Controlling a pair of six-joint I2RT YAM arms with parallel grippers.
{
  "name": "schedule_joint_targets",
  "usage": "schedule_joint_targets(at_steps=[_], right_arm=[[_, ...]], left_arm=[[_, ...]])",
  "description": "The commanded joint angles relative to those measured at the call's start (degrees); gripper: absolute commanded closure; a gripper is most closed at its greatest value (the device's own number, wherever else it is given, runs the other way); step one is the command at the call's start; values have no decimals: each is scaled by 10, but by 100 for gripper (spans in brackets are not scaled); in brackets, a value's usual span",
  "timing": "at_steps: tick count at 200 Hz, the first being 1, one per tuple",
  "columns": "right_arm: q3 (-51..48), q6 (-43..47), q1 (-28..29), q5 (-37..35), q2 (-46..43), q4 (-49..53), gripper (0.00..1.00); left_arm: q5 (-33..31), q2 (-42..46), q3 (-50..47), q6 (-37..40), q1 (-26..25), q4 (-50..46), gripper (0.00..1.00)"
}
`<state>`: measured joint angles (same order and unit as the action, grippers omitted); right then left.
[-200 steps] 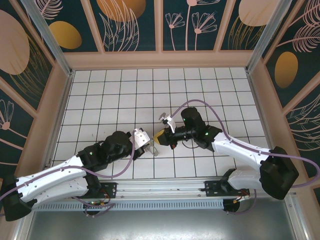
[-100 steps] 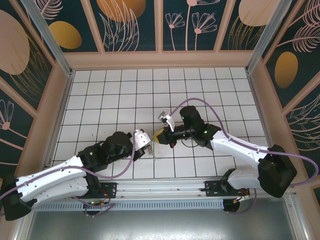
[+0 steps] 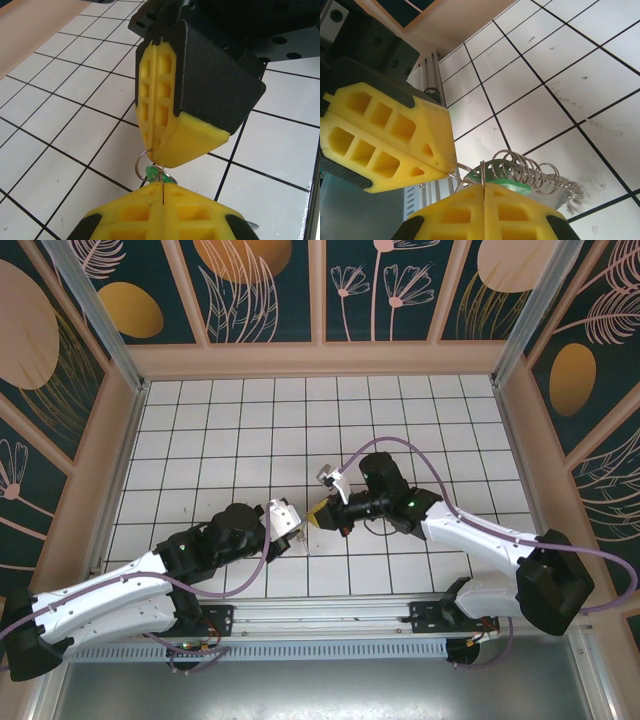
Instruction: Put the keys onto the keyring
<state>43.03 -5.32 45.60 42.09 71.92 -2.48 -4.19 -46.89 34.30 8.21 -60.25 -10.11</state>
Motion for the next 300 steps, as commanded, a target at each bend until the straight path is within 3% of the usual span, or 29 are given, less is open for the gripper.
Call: schedule_joint_targets(at_steps=[1, 300], right_arm=[[11, -10, -4, 4, -23, -6, 100], [-16, -61, -9, 27, -17, -63, 100]], left_arm=[[-11, 1, 19, 5, -4, 17, 100], [-20, 8, 15, 16, -4, 40, 100]])
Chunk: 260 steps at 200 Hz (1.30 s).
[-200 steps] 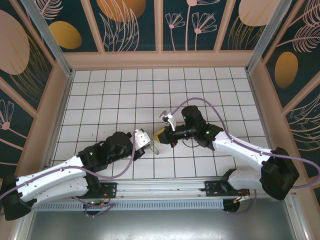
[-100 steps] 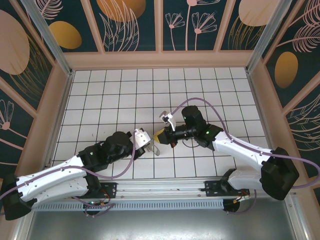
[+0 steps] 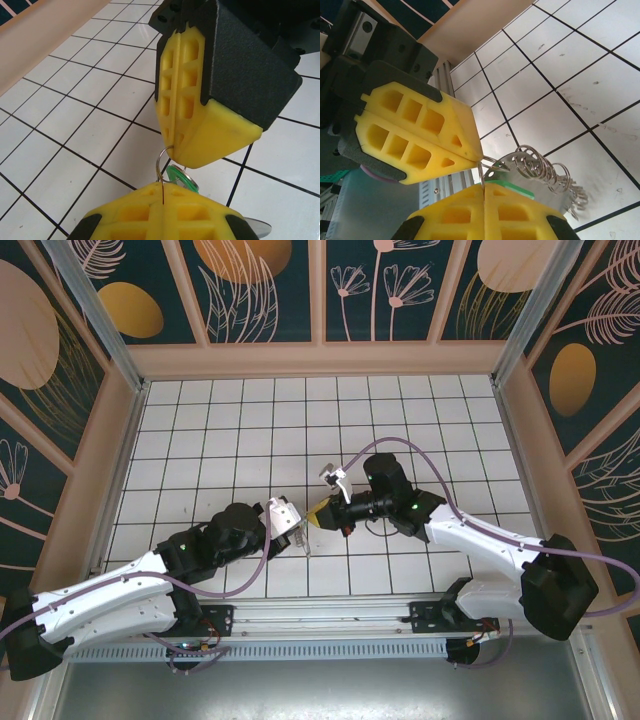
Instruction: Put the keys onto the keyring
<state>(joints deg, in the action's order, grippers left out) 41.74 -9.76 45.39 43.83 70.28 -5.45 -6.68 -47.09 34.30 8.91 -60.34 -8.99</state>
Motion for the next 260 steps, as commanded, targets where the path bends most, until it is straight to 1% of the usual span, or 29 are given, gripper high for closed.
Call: schedule_joint_targets(at_steps=[1, 19, 111, 185, 260], right_arm=[[-3, -17, -7, 10, -1, -33, 100], [-5, -27, -11, 15, 2, -40, 100], [-8, -18, -9, 16, 0, -24, 100], [-10, -24, -2, 42, 0, -36, 100], [0, -21, -1, 17, 13, -23, 100]], left_arm=[[5, 10, 15, 9, -3, 29, 100], [9, 12, 15, 10, -3, 29, 100], [7, 14, 14, 10, -3, 29, 100], [4, 10, 14, 11, -3, 29, 100], [11, 16, 14, 11, -3, 29, 100]])
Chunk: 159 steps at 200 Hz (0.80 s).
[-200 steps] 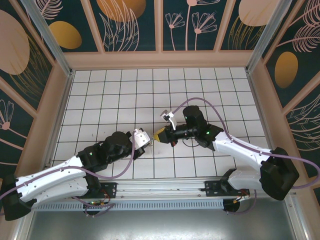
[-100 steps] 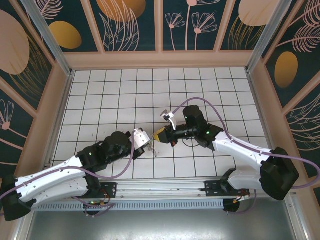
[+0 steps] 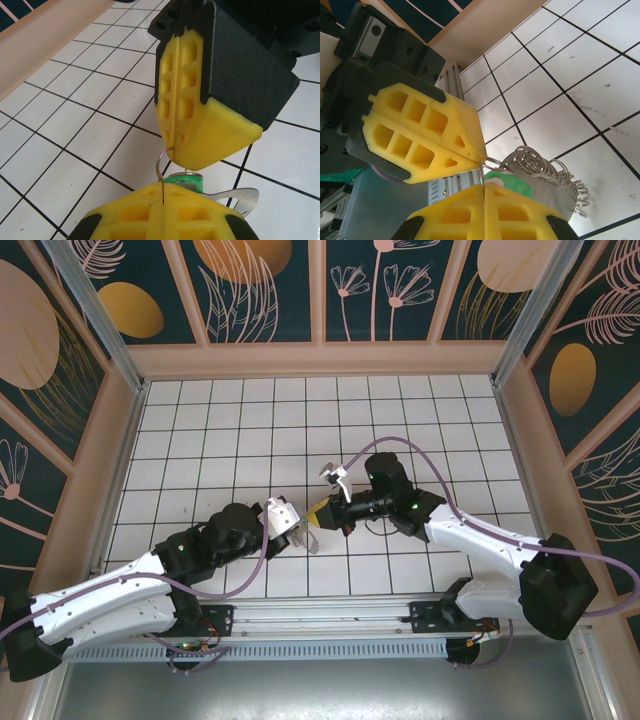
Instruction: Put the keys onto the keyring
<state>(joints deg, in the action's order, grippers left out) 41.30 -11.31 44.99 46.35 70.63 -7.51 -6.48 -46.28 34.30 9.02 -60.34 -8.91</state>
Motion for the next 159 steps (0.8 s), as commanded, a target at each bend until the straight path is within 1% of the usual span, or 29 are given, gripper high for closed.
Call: schedule_joint_targets(at_steps=[1, 75, 159], right_arm=[[4, -6, 3, -9, 10, -2, 100], [6, -17, -12, -12, 9, -3, 100], [9, -19, -14, -5, 9, -8, 100]], left_arm=[[9, 8, 15, 10, -3, 28, 100], [9, 9, 14, 10, -3, 27, 100], [14, 7, 14, 12, -3, 27, 100]])
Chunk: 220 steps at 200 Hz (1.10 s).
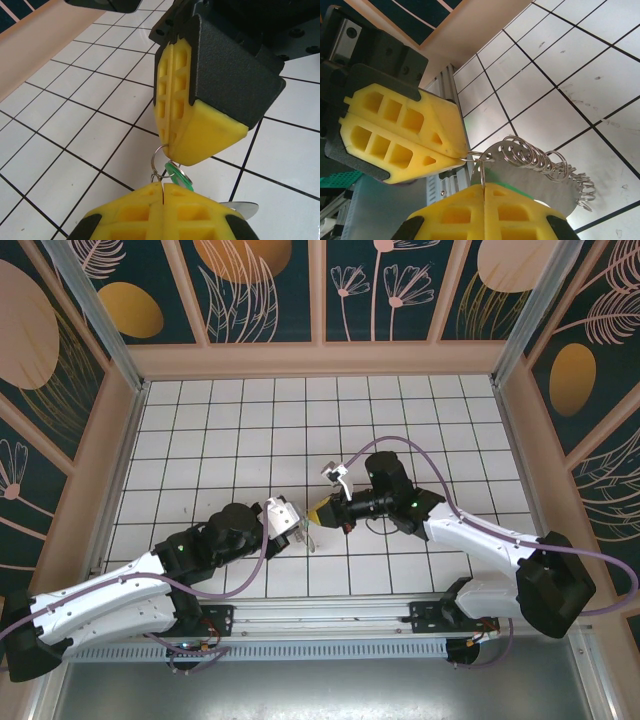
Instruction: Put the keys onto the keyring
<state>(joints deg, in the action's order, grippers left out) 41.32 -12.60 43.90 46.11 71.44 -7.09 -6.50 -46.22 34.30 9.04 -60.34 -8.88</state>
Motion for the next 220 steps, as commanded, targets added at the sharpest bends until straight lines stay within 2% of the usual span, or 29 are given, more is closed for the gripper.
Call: schedule_joint_targets(at_steps=[1, 80, 220], right_arm=[[9, -6, -3, -2, 1, -12, 100], [3, -9, 3, 30, 0, -24, 100], [-4, -17, 0, 24, 9, -43, 100]], left_arm=[[15, 6, 14, 11, -3, 27, 100], [12, 2, 15, 11, -3, 27, 100], [15, 2, 15, 12, -3, 28, 100]])
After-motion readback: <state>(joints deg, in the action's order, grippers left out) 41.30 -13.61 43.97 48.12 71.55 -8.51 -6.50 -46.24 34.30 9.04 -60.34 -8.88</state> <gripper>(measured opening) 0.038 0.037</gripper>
